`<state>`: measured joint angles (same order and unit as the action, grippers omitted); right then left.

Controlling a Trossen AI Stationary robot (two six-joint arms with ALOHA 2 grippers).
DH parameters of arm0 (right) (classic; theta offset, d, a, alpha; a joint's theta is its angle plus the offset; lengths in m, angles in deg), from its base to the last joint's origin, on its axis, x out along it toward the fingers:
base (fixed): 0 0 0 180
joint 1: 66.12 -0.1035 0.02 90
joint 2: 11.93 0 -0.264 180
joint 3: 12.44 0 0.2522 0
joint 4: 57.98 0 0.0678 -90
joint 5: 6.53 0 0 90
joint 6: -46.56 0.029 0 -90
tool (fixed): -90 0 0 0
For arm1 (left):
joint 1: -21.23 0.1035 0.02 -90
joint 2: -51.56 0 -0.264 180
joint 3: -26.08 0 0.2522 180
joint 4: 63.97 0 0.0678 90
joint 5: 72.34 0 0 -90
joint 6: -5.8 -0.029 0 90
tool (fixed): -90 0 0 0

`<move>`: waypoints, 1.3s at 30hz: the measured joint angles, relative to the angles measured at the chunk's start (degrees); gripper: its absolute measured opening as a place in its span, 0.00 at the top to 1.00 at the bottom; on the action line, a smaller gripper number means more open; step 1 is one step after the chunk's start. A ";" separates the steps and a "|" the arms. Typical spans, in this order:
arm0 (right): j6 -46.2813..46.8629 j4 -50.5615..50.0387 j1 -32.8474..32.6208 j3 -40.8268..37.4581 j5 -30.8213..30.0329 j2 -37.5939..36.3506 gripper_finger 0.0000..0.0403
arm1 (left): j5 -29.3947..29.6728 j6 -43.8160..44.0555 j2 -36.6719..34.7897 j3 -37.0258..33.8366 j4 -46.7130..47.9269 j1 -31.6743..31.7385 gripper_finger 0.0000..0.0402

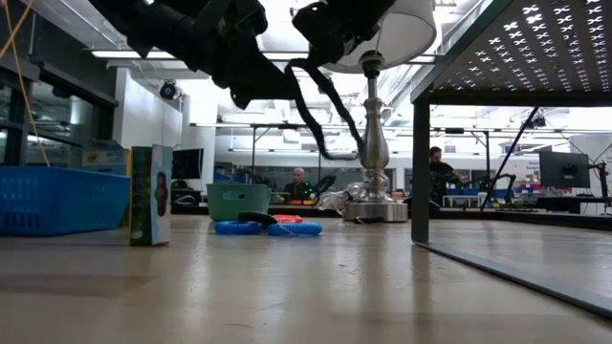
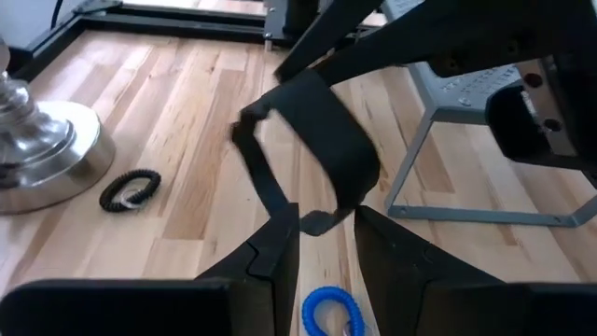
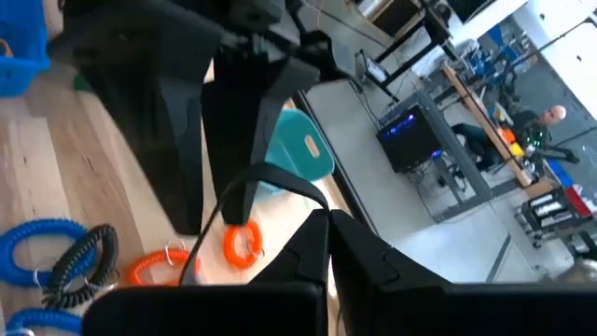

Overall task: Pick & Place Office Desk Supplies
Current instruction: Put the black rubber bands into the top blue bin

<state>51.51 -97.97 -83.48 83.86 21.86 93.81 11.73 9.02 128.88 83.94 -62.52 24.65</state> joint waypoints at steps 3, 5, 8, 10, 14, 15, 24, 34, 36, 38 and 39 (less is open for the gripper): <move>-1.82 1.40 0.00 0.00 0.01 0.00 1.00 | 0.00 -1.67 0.00 0.02 -0.62 -0.68 0.75; -2.14 1.62 0.00 0.00 -0.02 0.00 1.00 | 0.00 -2.56 0.00 0.02 -0.85 -1.25 0.75; -2.10 1.58 0.00 0.00 -0.46 0.00 1.00 | -0.04 -3.66 0.00 0.02 -1.20 -2.05 0.75; -2.10 1.58 0.00 0.00 -1.12 0.00 1.00 | -0.04 -3.89 0.01 0.02 -1.66 -2.55 0.75; -2.14 1.58 0.00 0.00 -1.61 0.00 1.00 | -0.04 -3.95 0.02 0.04 -3.16 -3.23 0.75; -2.12 1.56 0.00 0.00 -1.57 0.00 1.00 | -0.04 -3.95 0.02 0.04 -3.22 -3.23 0.75; -2.15 1.07 0.00 0.00 -1.52 0.00 1.00 | -0.04 -3.82 0.02 0.04 -3.18 -3.23 0.75; -2.18 1.04 0.02 0.00 -1.50 0.00 1.00 | -0.08 -2.55 0.02 0.04 -2.72 -3.23 0.83; -2.17 1.05 0.00 0.00 -1.50 0.00 1.00 | -0.09 -2.33 0.02 0.04 -2.69 -3.23 0.88; -2.19 1.04 0.00 0.00 -1.48 0.00 1.00 | -0.11 -2.33 0.02 0.04 -2.70 -3.23 0.93; -2.19 1.04 0.00 0.00 -1.50 0.00 1.00 | -0.11 -2.33 0.02 0.04 -2.69 -3.23 0.95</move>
<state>49.32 -96.93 -83.48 83.86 20.36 93.81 11.62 6.69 128.90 83.98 -65.22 21.42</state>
